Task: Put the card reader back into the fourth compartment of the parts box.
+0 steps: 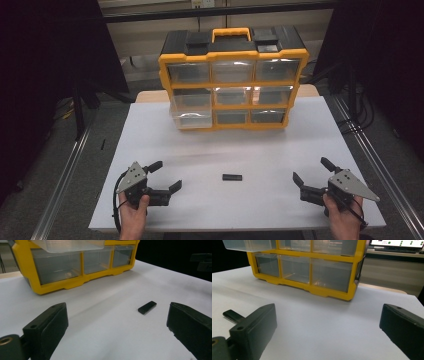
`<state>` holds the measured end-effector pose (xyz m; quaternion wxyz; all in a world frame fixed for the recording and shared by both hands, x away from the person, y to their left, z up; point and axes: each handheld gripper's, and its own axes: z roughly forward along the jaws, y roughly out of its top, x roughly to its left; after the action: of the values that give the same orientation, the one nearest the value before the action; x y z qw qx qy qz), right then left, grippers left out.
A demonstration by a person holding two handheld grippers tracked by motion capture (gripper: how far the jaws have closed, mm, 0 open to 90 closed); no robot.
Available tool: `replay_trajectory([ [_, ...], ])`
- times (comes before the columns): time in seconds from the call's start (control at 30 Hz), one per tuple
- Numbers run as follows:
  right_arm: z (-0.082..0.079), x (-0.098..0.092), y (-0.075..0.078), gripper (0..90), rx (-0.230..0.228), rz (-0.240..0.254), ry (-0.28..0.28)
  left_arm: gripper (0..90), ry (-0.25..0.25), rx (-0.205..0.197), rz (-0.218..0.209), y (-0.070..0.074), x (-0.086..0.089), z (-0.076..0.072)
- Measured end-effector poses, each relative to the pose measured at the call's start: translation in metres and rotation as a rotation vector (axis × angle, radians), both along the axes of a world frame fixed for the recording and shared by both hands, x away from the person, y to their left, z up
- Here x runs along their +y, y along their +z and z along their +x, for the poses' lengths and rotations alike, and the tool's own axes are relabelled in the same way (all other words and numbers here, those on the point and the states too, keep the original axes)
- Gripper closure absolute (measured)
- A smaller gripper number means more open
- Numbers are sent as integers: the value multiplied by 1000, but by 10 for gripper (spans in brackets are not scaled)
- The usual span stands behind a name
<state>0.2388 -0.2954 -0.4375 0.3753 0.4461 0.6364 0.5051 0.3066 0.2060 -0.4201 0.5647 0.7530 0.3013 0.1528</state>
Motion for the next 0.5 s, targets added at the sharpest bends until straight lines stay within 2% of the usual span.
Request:
replay_trajectory([
  [0.13, 1, 0, -1, 12, 2, 1, 3, 24, -29, 14, 23, 2, -9, 4],
  [0.23, 0, 0, 0, 12, 2, 2, 4, 33, -74, 46, 32, 1, -15, 4],
  [0.27, 0, 0, 0, 12, 2, 5, 4, 36, -114, 46, 42, 0, -20, 3],
  [0.33, 0, 0, 0, 12, 2, 5, 4, 36, -102, 47, 53, 1, -23, 1],
  [0.47, 0, 0, 0, 13, 5, 10, 8, 35, -137, 46, 57, 4, -30, 3],
  [0.5, 0, 0, 0, 13, 2, 8, 9, 35, -160, 51, 55, 5, -32, 4],
])
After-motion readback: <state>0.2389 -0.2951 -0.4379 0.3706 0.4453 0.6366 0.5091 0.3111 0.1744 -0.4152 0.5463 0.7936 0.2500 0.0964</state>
